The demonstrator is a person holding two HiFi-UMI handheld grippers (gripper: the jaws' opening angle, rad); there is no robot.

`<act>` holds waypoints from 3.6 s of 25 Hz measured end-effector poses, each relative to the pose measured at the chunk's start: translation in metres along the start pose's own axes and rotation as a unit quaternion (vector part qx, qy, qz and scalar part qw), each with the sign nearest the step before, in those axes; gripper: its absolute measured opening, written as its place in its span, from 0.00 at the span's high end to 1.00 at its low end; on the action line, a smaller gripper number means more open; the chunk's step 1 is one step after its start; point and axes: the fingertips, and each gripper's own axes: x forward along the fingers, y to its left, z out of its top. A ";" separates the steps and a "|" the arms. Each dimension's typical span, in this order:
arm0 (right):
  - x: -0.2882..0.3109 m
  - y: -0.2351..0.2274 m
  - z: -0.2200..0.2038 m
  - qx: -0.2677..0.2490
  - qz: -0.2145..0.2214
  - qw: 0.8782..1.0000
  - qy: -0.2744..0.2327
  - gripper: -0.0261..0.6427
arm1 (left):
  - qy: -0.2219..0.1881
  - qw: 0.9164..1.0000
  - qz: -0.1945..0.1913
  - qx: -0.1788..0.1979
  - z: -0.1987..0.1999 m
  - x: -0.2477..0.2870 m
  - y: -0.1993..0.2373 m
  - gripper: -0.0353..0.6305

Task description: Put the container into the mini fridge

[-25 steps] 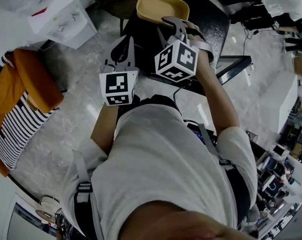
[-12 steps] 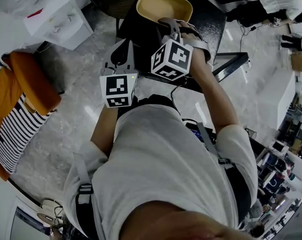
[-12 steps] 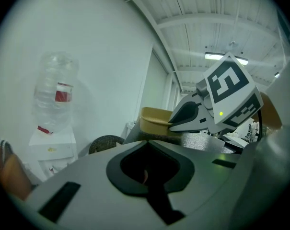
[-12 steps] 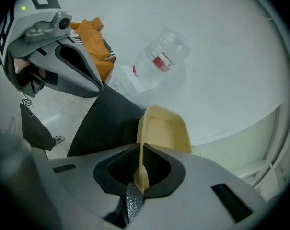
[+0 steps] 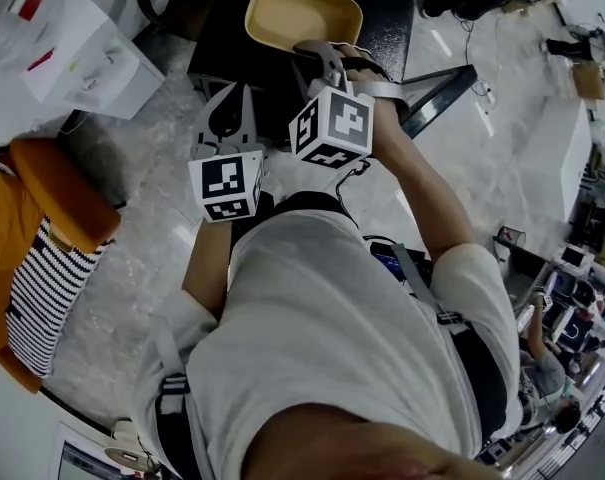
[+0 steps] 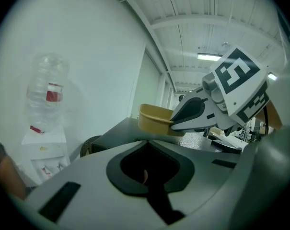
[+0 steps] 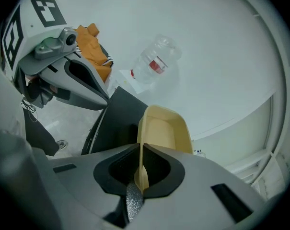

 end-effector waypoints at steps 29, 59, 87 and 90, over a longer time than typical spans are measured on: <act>-0.118 0.085 -0.072 0.040 0.016 0.991 -0.126 0.89 | 0.027 0.995 0.092 0.012 -0.047 -0.074 -0.112 0.93; -0.106 0.204 0.028 0.074 0.070 0.986 -0.135 0.89 | 0.097 0.992 0.078 -0.004 -0.092 -0.166 -0.016 0.93; 0.072 0.269 -0.005 0.095 0.111 0.987 -0.071 0.89 | 0.091 0.992 0.085 -0.010 -0.243 -0.089 0.063 0.93; 0.087 0.279 -0.014 0.100 0.117 0.985 -0.073 0.89 | 0.093 0.990 0.100 -0.020 -0.267 -0.082 0.067 0.93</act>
